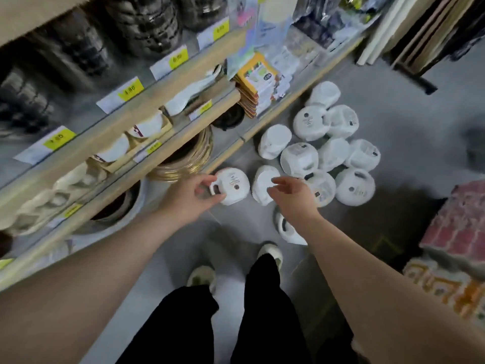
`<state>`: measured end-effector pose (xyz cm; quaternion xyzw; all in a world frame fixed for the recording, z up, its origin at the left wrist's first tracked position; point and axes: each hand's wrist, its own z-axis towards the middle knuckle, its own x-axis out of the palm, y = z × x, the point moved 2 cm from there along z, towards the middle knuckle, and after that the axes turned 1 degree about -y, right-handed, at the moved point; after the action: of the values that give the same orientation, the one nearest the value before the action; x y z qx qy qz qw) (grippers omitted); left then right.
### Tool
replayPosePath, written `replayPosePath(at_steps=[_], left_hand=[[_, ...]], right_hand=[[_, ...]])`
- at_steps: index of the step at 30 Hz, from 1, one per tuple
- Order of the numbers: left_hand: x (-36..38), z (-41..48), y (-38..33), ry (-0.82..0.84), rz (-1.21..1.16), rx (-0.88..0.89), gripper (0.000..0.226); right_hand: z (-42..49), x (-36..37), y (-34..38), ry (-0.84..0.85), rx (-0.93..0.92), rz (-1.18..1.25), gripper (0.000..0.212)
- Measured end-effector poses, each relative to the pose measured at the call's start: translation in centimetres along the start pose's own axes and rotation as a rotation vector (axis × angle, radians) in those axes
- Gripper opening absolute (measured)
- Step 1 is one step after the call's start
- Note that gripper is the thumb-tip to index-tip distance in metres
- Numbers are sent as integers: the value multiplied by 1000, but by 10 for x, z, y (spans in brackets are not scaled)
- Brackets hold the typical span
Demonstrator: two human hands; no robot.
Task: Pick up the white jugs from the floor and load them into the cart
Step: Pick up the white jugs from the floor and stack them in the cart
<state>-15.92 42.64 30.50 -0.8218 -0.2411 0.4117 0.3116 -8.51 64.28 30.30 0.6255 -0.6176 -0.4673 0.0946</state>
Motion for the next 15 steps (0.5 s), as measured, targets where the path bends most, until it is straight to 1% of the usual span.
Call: replayPosePath(at_steps=[3, 5, 8, 12, 15], left_hand=[[31, 32, 36, -65, -35, -72, 46], [52, 55, 63, -88, -37, -108, 50], [89, 93, 113, -71, -44, -157, 57], [146, 153, 193, -32, -77, -158, 73], [189, 200, 249, 8, -106, -146, 84]], right_hand=[[55, 22, -24, 84, 1, -76, 31], [90, 41, -45, 130, -3, -103, 33], [143, 79, -86, 167, -10, -124, 38], [216, 139, -156, 154, -6, -119, 46], [263, 187, -213, 191, -21, -188, 57]])
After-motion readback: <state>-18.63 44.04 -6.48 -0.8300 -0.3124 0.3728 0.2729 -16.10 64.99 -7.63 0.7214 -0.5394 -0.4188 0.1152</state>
